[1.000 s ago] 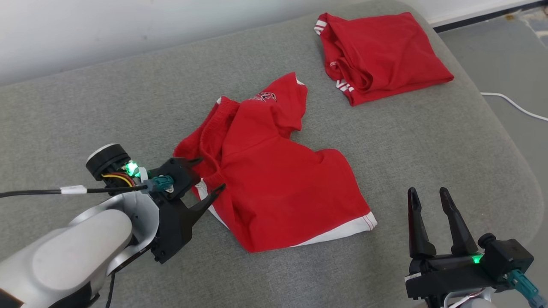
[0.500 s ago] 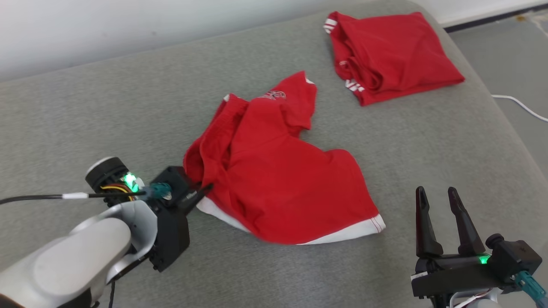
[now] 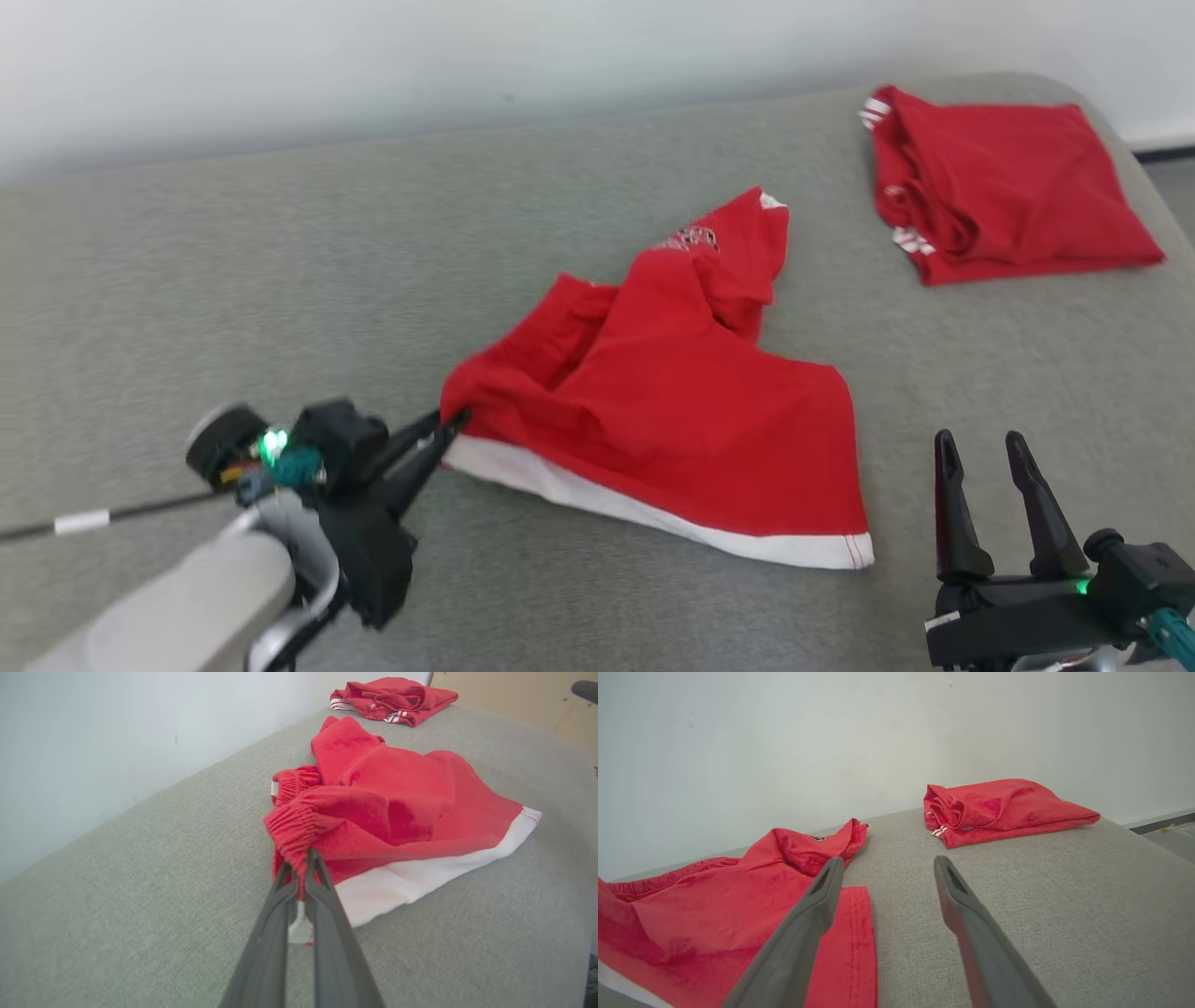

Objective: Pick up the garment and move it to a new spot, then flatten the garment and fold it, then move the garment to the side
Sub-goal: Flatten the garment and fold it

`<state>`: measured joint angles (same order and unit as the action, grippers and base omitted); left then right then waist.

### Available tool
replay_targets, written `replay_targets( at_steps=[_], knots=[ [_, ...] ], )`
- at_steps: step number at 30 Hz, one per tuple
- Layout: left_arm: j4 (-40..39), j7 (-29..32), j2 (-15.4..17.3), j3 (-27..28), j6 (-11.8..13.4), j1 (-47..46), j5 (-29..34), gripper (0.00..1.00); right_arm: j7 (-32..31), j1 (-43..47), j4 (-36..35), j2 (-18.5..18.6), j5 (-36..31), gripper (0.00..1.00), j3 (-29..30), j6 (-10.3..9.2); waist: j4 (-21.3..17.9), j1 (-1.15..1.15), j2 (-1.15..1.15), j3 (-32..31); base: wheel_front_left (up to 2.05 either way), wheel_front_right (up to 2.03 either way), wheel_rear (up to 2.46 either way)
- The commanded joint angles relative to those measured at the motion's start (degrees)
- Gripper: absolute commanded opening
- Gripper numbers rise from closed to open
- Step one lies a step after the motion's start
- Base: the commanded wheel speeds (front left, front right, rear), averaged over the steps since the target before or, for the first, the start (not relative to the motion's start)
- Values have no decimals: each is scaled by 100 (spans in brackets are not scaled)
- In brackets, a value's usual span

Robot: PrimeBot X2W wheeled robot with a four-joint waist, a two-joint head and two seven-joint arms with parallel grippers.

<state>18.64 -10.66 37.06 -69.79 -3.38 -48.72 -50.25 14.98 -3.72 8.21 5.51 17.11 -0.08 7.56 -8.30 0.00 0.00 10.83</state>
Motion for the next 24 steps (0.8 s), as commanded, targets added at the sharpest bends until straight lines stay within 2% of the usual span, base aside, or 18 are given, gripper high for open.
replay_targets(
  at_steps=[1,9,14,16,17,18,23,24],
  knots=[
    [-81,-96,-1,41,118,236,-115,0,27,80,8,37,-25,100,20,-19,364,0,0,-223,0,0,0],
    [-587,-432,-12,430,809,1419,-454,0,27,236,27,84,-25,100,113,-19,703,0,0,-244,0,0,0],
    [-672,-460,-146,695,982,1944,-303,0,27,243,84,130,-46,100,100,-19,849,0,0,-257,0,0,0],
    [-646,-461,-308,911,1033,2119,-236,0,27,221,112,154,-50,100,79,-19,887,0,0,-278,0,0,0],
    [-619,-457,-377,1045,1051,2194,-132,54,27,214,122,165,-52,100,71,-19,907,0,0,-291,0,0,0],
    [-575,-452,-420,1125,1056,2268,-24,100,27,207,134,174,-54,100,58,-19,914,0,0,-304,0,0,0],
    [-565,-453,-749,1832,983,2582,421,100,27,221,159,237,-34,100,63,-19,956,0,0,-418,0,0,0],
    [-565,-453,-749,1832,983,2582,421,100,27,221,159,237,-34,100,63,-19,956,0,0,-418,0,0,0]
  ],
)
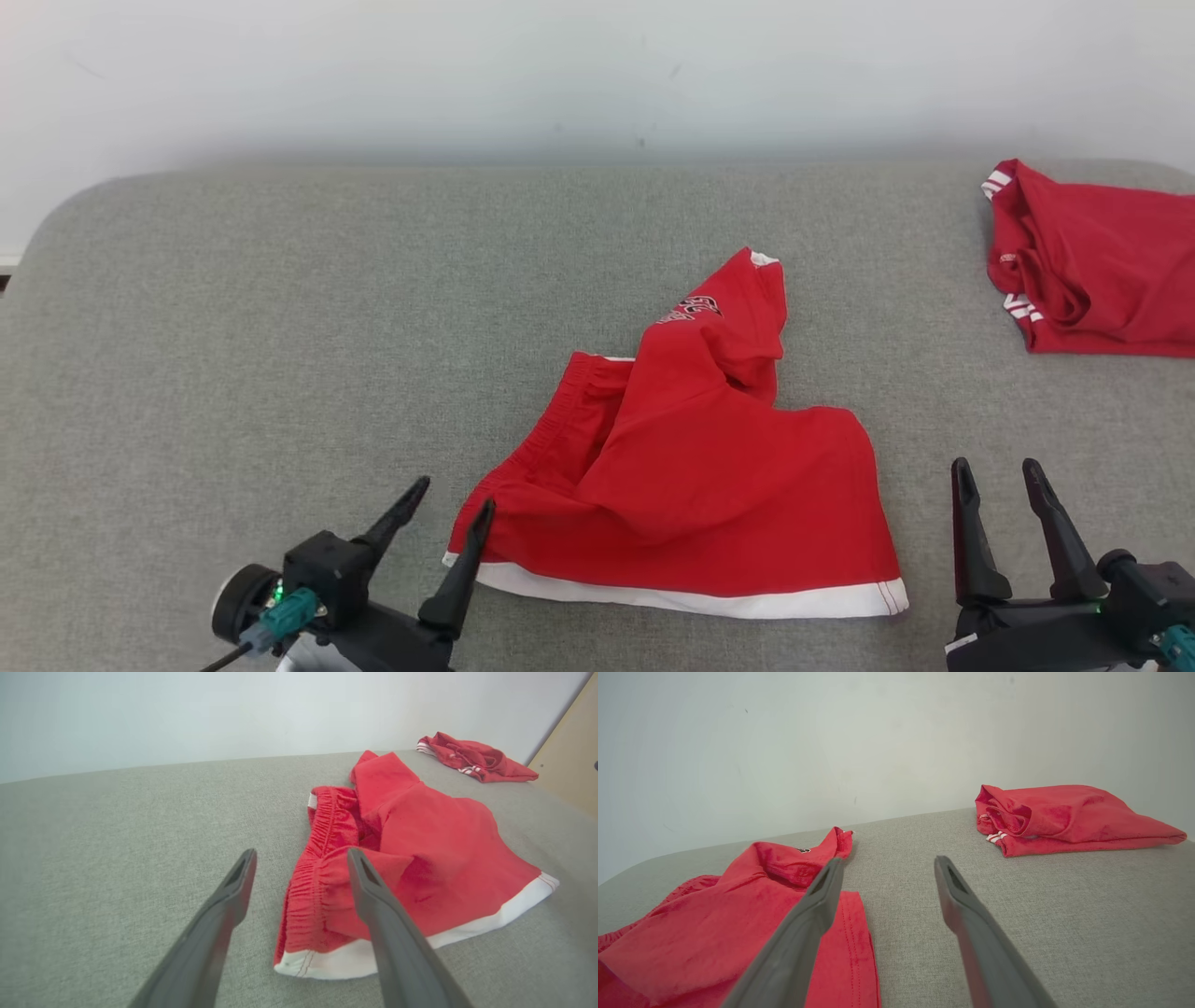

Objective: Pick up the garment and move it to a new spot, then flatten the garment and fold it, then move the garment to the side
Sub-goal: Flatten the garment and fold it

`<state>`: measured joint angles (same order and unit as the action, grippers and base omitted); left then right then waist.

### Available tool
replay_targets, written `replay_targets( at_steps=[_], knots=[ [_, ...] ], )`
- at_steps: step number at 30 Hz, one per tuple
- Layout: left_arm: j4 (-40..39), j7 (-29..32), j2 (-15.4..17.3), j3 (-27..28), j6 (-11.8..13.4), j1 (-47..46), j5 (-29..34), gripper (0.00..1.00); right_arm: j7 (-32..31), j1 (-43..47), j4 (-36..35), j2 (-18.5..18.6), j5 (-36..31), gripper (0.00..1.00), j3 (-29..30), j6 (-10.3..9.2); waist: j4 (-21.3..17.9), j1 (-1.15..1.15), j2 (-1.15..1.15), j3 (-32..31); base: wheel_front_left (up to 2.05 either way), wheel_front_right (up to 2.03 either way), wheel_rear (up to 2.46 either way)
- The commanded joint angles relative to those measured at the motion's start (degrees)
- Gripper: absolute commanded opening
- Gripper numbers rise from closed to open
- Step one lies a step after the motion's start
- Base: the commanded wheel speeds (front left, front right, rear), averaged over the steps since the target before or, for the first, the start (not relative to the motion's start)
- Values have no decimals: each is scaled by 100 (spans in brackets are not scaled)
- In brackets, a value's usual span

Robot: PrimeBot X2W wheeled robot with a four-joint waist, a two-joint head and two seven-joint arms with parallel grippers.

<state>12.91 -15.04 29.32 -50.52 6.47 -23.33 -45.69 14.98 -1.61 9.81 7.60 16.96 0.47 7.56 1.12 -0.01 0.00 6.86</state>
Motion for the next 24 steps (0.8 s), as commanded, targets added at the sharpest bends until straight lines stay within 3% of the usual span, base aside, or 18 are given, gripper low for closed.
replay_targets(
  at_steps=[1,14,18,24],
  knots=[
    [-8,-16,-13,67,-24,107,60,100,27,14,-7,40,-18,100,8,-19,21,1,0,-48,0,0,0],
    [-686,-17,-646,2608,-115,1306,1682,100,27,145,-50,108,-3,100,-17,-19,89,1,0,-421,0,0,0],
    [-832,-16,-891,3414,-331,1829,2146,100,27,231,-57,129,6,100,-15,-19,89,1,0,-559,0,0,0],
    [-911,-16,-1191,4071,-479,2316,2565,100,27,346,-53,126,29,100,-13,-19,100,1,0,-693,0,0,0]
  ],
)
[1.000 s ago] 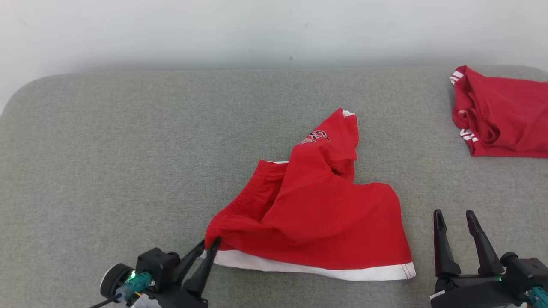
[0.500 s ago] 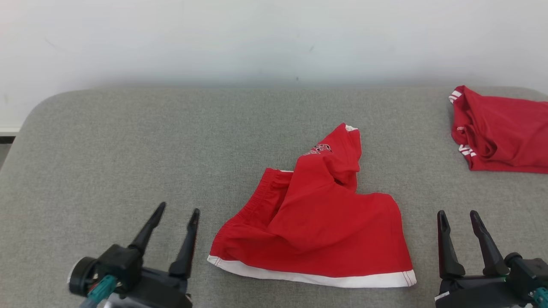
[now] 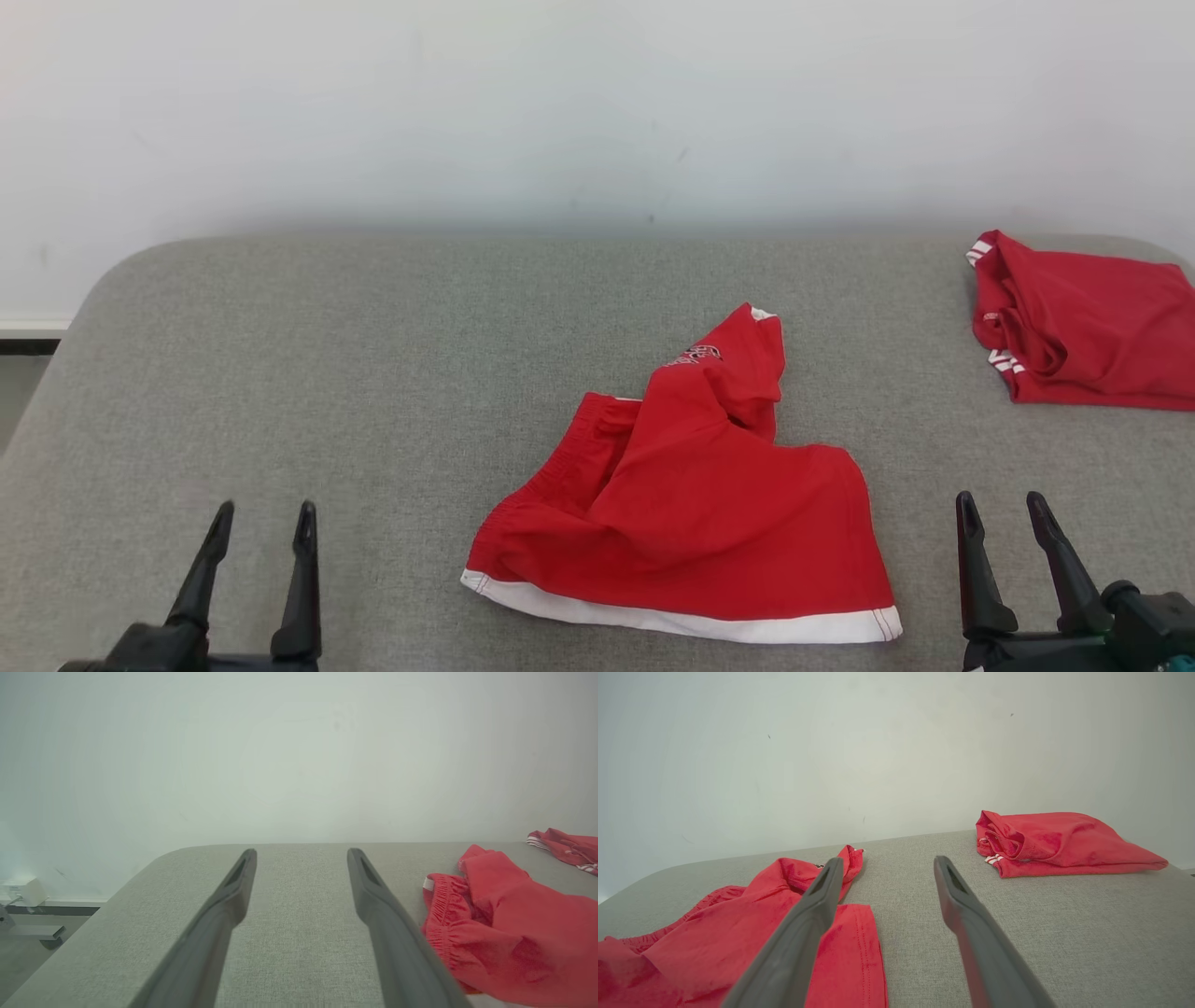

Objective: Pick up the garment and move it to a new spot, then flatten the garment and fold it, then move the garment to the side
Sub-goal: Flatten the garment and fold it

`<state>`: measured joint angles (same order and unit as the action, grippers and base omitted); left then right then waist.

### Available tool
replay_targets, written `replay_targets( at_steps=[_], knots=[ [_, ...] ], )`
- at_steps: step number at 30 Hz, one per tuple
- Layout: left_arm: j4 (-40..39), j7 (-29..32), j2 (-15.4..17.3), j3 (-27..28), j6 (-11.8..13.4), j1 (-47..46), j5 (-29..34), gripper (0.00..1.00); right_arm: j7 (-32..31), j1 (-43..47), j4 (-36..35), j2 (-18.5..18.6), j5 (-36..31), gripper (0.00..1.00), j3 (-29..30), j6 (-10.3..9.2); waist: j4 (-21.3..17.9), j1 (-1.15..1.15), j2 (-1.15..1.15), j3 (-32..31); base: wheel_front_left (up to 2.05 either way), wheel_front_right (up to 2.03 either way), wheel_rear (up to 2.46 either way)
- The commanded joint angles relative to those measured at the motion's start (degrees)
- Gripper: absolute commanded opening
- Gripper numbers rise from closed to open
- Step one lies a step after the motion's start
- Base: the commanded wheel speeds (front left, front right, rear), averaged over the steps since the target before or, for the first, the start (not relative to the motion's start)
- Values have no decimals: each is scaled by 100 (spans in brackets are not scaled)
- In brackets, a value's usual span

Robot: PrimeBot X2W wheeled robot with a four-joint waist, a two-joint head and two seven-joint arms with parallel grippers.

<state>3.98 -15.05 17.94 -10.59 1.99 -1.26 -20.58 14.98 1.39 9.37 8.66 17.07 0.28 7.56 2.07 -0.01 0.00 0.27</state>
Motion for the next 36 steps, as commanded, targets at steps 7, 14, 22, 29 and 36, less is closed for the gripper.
replay_targets(
  at_steps=[7,14,22,29,36],
  knots=[
    [61,-15,-346,556,-358,423,370,100,27,173,8,-59,9,100,-5,-19,6,1,0,-89,0,0,0],
    [195,-15,-673,897,-613,591,622,100,27,258,34,-116,10,100,-75,-19,-19,1,0,-87,0,0,0],
    [348,-16,-848,1075,-803,563,823,100,27,236,80,-103,38,100,-121,-19,-28,1,0,-46,0,0,0],
    [397,-16,-934,1173,-900,556,963,100,27,221,110,-110,46,100,-115,-19,-32,1,0,-33,0,0,0],
    [429,-16,-860,1027,-951,434,1006,100,27,193,152,-82,59,100,-177,-19,-46,1,0,-20,0,0,0]
  ],
)
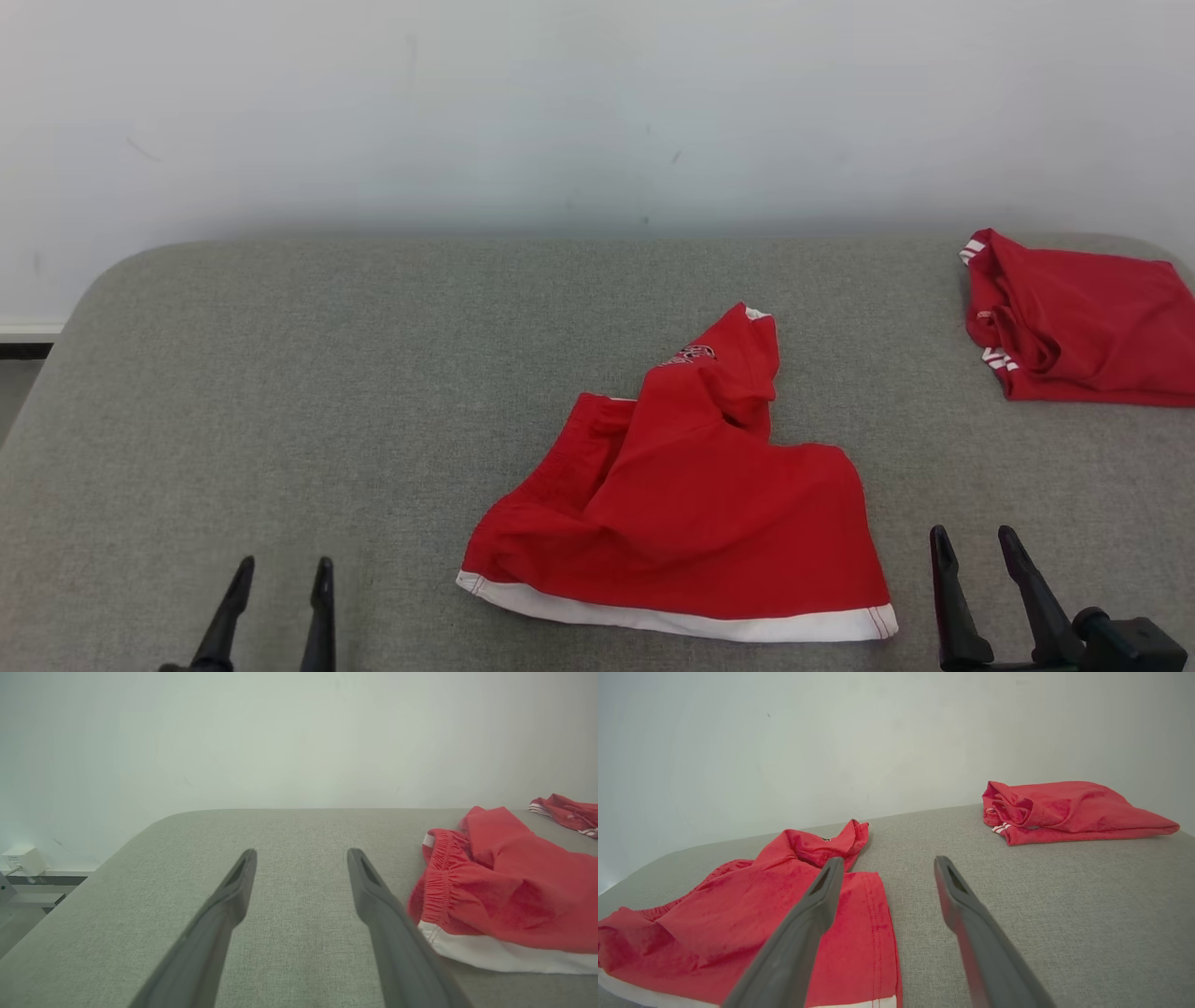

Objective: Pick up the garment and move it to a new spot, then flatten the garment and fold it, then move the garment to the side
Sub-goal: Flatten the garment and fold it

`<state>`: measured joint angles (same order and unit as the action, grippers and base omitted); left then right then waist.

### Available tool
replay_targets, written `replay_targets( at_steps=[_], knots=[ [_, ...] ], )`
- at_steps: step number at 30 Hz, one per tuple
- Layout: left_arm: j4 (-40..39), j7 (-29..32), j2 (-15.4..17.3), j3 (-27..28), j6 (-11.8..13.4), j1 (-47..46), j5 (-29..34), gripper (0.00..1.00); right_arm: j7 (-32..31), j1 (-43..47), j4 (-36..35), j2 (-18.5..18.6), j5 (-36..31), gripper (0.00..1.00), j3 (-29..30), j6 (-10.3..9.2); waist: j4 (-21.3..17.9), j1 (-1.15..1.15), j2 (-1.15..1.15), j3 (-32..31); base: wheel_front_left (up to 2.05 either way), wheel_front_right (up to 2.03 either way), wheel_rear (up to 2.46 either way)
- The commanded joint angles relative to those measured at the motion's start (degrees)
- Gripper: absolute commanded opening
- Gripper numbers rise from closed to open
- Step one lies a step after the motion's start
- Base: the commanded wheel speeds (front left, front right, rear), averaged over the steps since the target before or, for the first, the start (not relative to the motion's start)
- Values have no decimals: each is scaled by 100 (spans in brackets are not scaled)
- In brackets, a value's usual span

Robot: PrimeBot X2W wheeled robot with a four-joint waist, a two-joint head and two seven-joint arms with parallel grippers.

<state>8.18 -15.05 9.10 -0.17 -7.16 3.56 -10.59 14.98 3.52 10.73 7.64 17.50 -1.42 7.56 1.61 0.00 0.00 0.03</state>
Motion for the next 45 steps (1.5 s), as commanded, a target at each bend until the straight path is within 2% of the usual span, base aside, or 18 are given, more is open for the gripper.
replay_targets(
  at_steps=[1,7,17,23,37,38,39,40,41,45],
  knots=[
    [49,-16,50,-111,-42,-88,-12,100,27,-32,31,40,23,100,-19,-19,1,0,0,11,0,0,0],
    [407,-16,521,-1180,-25,-542,-266,100,27,-86,260,181,82,100,-117,-19,9,0,0,102,0,0,0],
    [1288,-16,1300,-3081,-26,-1557,-887,100,27,-348,1061,435,194,100,-578,-19,-69,0,0,371,0,0,0],
    [1733,-16,1481,-3818,-26,-2011,-1250,100,27,-590,1594,428,244,100,-935,-19,-113,0,0,509,0,0,0],
    [2207,-16,1505,-4579,-27,-2641,-1692,100,14,-1167,2636,270,491,100,-1546,-19,-161,0,0,640,0,0,0],
    [2250,-16,1499,-4626,-27,-2647,-1749,100,12,-1207,2706,248,534,56,-1584,-18,-167,0,0,643,0,0,0],
    [2274,-16,1496,-4664,-27,-2667,-1779,51,7,-1240,2784,225,586,0,-1633,-18,-174,0,0,640,0,0,0],
    [2302,-16,1492,-4698,-27,-2689,-1822,35,0,-1277,2863,212,620,0,-1692,-18,-181,0,0,640,0,0,0],
    [2329,-16,1482,-4727,-27,-2706,-1858,0,-4,-1317,2906,211,647,0,-1728,-19,-187,0,0,634,0,0,0],
    [2277,-16,1449,-4718,-27,-2697,-1931,0,14,-1348,2777,289,769,0,-1730,-19,-190,0,0,604,0,0,0]
  ],
)
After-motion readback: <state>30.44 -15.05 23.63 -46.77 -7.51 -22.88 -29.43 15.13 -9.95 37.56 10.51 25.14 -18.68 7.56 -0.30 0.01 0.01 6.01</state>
